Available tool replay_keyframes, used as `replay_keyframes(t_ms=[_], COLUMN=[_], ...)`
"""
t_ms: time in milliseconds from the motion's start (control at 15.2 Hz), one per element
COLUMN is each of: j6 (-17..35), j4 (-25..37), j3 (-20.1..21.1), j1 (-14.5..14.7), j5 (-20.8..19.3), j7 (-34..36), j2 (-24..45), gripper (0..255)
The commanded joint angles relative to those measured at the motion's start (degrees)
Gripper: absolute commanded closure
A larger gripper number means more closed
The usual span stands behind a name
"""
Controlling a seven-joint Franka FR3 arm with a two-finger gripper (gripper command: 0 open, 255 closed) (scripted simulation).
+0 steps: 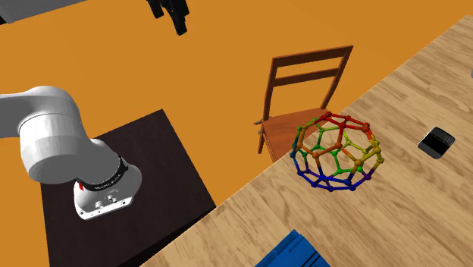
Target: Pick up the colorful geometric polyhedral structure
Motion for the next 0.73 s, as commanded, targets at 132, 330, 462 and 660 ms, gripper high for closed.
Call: replay_keyframes(t_ms=[132, 330, 462, 660], j6=[2.62, 6.84, 9.83, 14.52], j4=[-1.92, -4.27, -5.46, -6.65], j3=[-1.63, -4.18, -5.94, -8.66], j1=[-0.52, -1.38, -1.98, -2.9], j5=[-2.27, -5.61, -7.78, -10.87], j7=[-3.12, -7.65, -10.57, -14.83], j2=[-0.04, 0.47, 1.21, 2.92], gripper=[0, 0, 0, 0])
